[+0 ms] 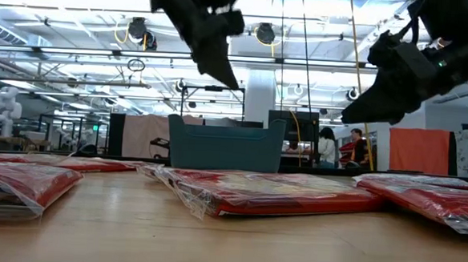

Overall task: Sort popcorn bags into baskets
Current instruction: Put the red popcorn bag into the blue bin

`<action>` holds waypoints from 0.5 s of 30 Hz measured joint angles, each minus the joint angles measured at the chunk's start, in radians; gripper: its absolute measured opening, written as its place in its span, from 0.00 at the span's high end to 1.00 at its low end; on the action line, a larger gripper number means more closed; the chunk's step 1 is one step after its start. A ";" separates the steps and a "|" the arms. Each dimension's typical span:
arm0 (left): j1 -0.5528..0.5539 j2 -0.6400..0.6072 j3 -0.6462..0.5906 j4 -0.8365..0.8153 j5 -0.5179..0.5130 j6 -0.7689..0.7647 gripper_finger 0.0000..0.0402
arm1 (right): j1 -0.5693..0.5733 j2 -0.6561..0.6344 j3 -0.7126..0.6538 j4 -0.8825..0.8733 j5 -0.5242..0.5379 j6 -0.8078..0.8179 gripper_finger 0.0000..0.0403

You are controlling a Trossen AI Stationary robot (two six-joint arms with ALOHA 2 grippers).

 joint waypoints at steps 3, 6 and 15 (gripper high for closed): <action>-0.123 -0.059 -0.127 0.174 -0.080 -0.057 0.98 | 0.019 0.000 0.077 -0.165 0.000 0.028 0.67; -0.225 -0.081 -0.241 0.371 -0.156 -0.111 0.99 | 0.025 0.001 0.180 -0.418 0.011 0.037 0.67; -0.412 -0.066 -0.454 0.919 -0.255 -0.174 0.97 | -0.072 0.143 0.377 -0.987 0.077 0.039 0.65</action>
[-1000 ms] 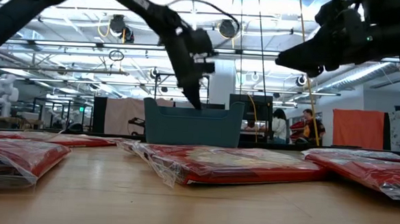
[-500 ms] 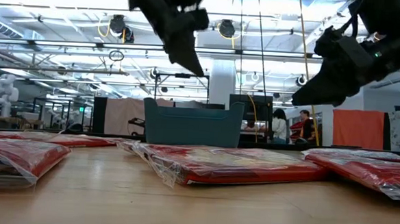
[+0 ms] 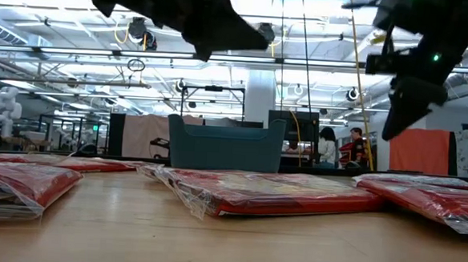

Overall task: Sort popcorn bags into baskets
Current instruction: Put the red popcorn bag into the blue bin

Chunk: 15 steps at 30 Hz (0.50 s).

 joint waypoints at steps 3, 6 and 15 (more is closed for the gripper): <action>-0.030 -0.001 -0.020 0.040 -0.061 -0.017 0.98 | -0.041 0.077 -0.001 0.003 -0.001 -0.105 0.59; -0.049 0.000 -0.021 0.036 -0.092 -0.043 0.98 | -0.082 0.144 -0.001 0.038 0.001 -0.216 0.51; -0.080 0.000 -0.021 0.017 -0.099 -0.067 0.96 | -0.185 0.260 -0.002 0.099 -0.103 -0.355 0.38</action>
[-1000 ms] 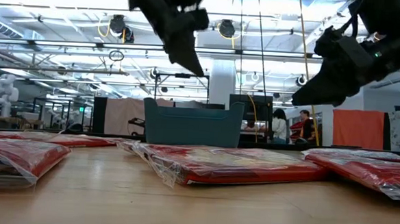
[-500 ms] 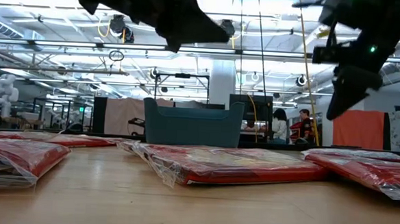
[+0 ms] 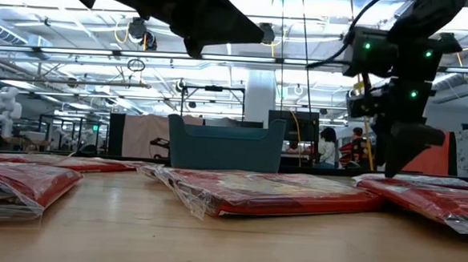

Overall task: Sort popcorn bags into baskets
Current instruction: Put the red popcorn bag into the blue bin

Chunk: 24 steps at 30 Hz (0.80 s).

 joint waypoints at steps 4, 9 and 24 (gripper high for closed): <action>-0.003 0.000 0.000 -0.017 0.000 0.000 0.96 | -0.031 0.032 0.000 0.030 0.018 -0.021 0.38; -0.006 0.000 0.000 -0.044 0.002 -0.001 0.96 | -0.081 0.075 0.000 0.059 0.045 -0.017 0.44; -0.025 0.000 0.000 -0.056 0.003 0.027 0.96 | -0.081 0.115 0.000 0.185 -0.147 0.078 0.98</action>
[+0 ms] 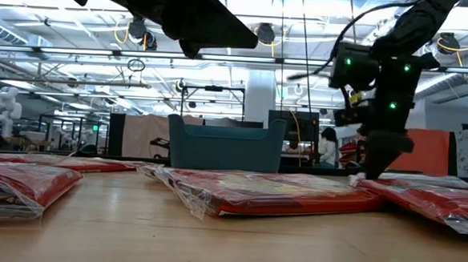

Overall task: Sort popcorn bags into baskets
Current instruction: Put the red popcorn bag into the blue bin

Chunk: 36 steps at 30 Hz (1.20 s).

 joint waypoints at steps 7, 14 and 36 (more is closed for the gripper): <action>0.041 0.000 0.000 -0.017 -0.015 -0.001 0.96 | 0.084 -0.093 -0.002 0.070 -0.201 0.052 0.99; 0.057 0.000 0.000 -0.021 -0.015 -0.004 0.96 | 0.193 -0.161 -0.002 0.088 -0.192 0.100 1.00; 0.048 0.000 0.000 -0.021 -0.017 -0.027 0.80 | 0.378 -0.149 -0.103 -0.018 0.093 0.236 0.43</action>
